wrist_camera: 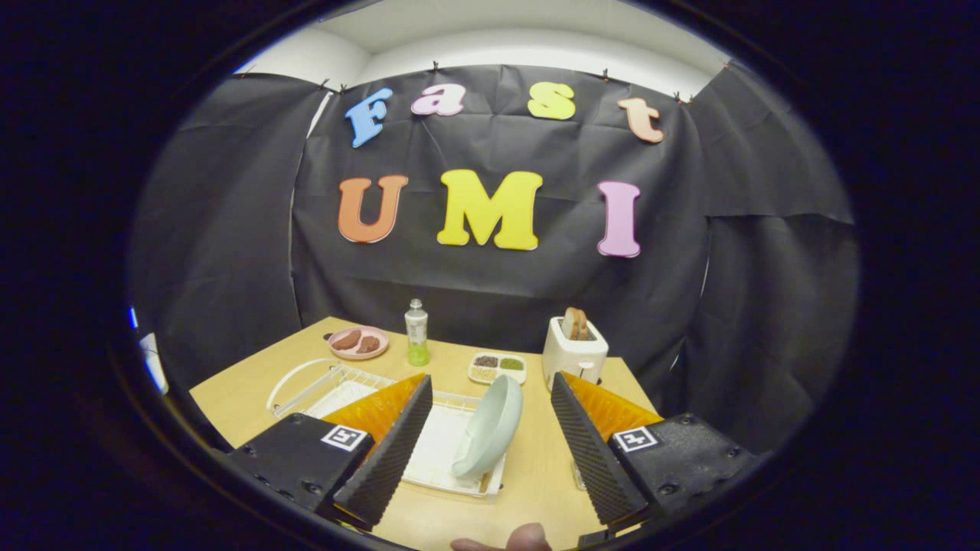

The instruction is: Take the plate from the dish rack, then take the spoon from the basket and place it into the plate.

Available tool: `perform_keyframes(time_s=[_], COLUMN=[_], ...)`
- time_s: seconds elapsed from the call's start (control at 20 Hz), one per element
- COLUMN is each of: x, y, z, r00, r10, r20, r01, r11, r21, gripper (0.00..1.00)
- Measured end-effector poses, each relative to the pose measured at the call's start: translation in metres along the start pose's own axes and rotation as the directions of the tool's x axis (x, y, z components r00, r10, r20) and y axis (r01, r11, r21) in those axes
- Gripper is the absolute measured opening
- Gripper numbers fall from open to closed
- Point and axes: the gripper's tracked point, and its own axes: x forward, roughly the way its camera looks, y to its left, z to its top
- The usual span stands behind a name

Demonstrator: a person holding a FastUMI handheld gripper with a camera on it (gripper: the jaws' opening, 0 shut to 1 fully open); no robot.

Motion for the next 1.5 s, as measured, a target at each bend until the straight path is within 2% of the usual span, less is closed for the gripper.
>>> perform_keyframes(time_s=[0.2,0.4,0.6,0.8,0.9,1.1,1.3,1.4,1.5], x=[0.037,0.078,0.105,0.134,0.142,0.156,0.159,0.159,0.159], y=[-0.014,-0.019,-0.016,-0.009,-0.006,0.006,0.000,-0.001,-0.003], z=[-0.015,-0.031,-0.053,-0.075,-0.081,-0.099,-0.104,-0.106,-0.106], r00=[0.987,0.947,0.889,0.820,0.801,0.747,0.720,0.704,0.689], r10=[-0.009,0.035,0.081,0.074,0.063,0.068,-0.043,-0.095,-0.144], r20=[-0.163,-0.318,-0.451,-0.567,-0.595,-0.661,-0.693,-0.704,-0.710], r01=[0.009,-0.014,-0.022,0.014,0.034,0.074,0.179,0.226,0.261], r11=[1.000,0.998,0.991,0.989,0.988,0.980,0.976,0.969,0.964], r21=[0.000,0.066,0.133,0.148,0.150,0.184,0.125,0.095,0.058], gripper=[1.00,1.00,1.00,1.00,0.97,0.83,0.68,0.52,0.41])
